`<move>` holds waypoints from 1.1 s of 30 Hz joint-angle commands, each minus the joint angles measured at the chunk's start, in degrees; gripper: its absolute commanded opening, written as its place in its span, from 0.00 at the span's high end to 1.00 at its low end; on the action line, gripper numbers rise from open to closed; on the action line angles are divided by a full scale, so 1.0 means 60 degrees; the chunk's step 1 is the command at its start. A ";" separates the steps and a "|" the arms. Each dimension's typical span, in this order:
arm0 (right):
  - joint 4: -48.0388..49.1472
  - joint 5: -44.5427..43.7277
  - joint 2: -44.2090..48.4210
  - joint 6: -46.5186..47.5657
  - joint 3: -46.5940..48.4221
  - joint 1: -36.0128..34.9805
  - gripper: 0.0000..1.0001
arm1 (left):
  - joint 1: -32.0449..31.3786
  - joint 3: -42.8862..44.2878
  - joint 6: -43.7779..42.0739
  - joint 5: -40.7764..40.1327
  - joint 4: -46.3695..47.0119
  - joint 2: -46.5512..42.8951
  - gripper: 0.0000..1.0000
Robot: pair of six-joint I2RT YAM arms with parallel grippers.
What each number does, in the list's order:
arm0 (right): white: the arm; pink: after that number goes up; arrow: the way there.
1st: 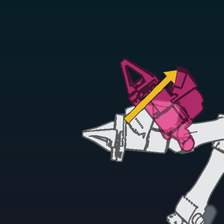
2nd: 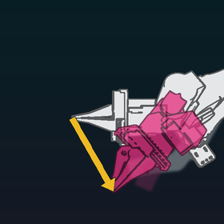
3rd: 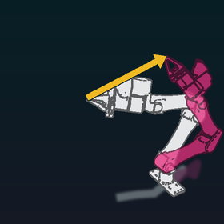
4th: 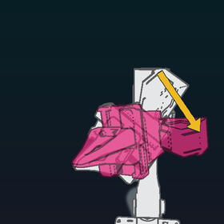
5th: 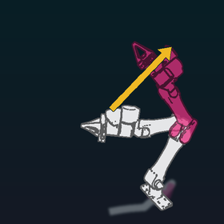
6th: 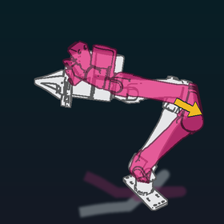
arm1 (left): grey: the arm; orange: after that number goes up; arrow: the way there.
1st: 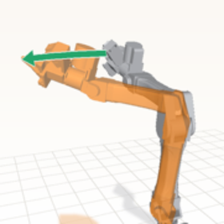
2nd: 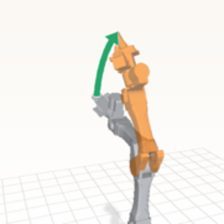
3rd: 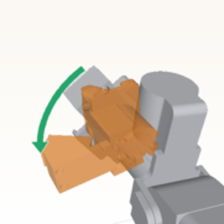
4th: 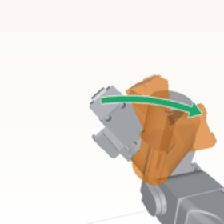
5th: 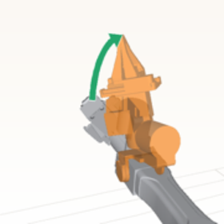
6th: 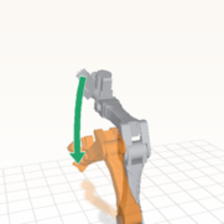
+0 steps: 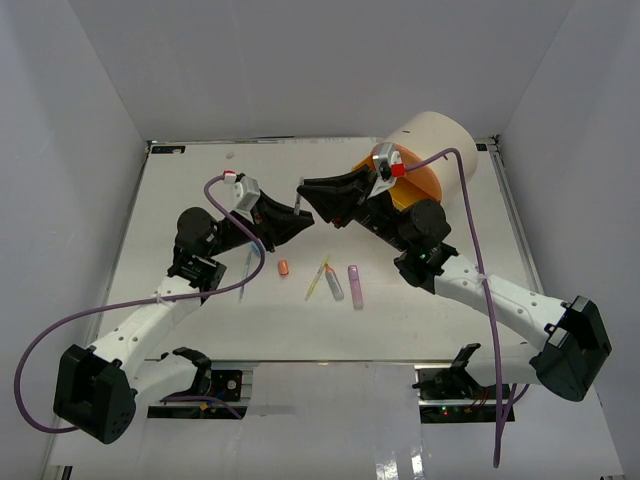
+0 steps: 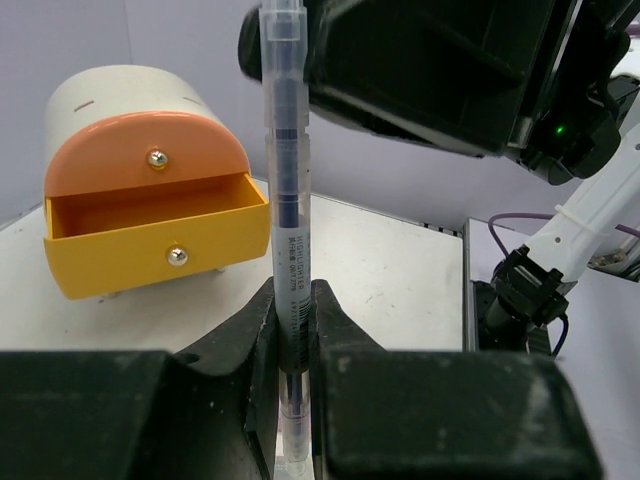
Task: Sort the stationery into containers
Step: Close the pen cap on the pen.
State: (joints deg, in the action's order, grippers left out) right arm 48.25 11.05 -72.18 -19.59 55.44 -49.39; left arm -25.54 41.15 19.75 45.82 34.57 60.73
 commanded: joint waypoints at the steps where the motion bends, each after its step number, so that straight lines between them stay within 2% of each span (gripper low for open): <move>1: 0.0060 0.0165 0.0018 -0.0001 -0.0012 -0.0016 0.71 | -0.0006 0.0364 0.0063 -0.0137 0.0655 0.0000 1.00; 7: -0.0437 0.0136 0.0369 0.0277 -0.0055 -0.0002 0.48 | -0.0006 0.0364 -0.0112 -0.0240 0.0422 0.0015 1.00; 10: -0.1008 0.0078 0.0721 0.0569 -0.0012 -0.0001 0.24 | -0.0006 0.0320 -0.0273 -0.0313 0.0216 0.0001 1.00; 12: -0.1827 -0.0097 0.1013 0.0745 0.0061 -0.0016 0.13 | -0.0006 0.0262 -0.0376 -0.0401 0.0084 -0.0029 1.00; 13: -0.2164 -0.0185 0.1116 0.0949 0.0178 -0.0002 0.02 | -0.0006 0.0276 -0.0463 -0.0430 -0.0206 -0.0029 1.00; 15: -0.3102 -0.0491 0.1394 0.1156 0.0296 0.0013 0.10 | -0.0006 0.0363 -0.0741 -0.0445 -0.0632 -0.0029 1.00; 20: -0.4580 -0.1253 0.1747 0.1742 0.0910 -0.0001 0.10 | -0.0006 0.0569 -0.1283 -0.0459 -0.1907 -0.0146 1.00; 23: -0.5095 -0.1212 0.1675 0.1845 0.1393 0.0013 0.10 | -0.0021 0.0657 -0.1577 -0.0576 -0.2406 -0.0219 1.00; 25: -0.5330 -0.1197 0.1558 0.1874 0.1657 -0.0001 0.08 | -0.0050 0.0672 -0.1753 -0.0635 -0.2596 -0.0234 1.00; 27: -0.5813 -0.1167 0.1280 0.1918 0.2169 0.0013 0.00 | -0.0079 0.0744 -0.1913 -0.0650 -0.2786 -0.0219 1.00; 30: -0.6267 -0.1431 0.0825 0.1918 0.2741 -0.0001 0.10 | -0.0109 0.0760 -0.2017 -0.0679 -0.2933 -0.0205 1.00; 33: -0.6342 -0.1285 0.0430 0.1874 0.3107 -0.0001 0.15 | -0.0152 0.0745 -0.2105 -0.0767 -0.3051 -0.0175 1.00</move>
State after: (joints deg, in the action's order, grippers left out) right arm 12.69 4.05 -67.79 -8.69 70.72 -49.41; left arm -25.91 43.48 8.95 42.06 18.02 60.62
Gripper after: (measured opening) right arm 0.861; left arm 0.220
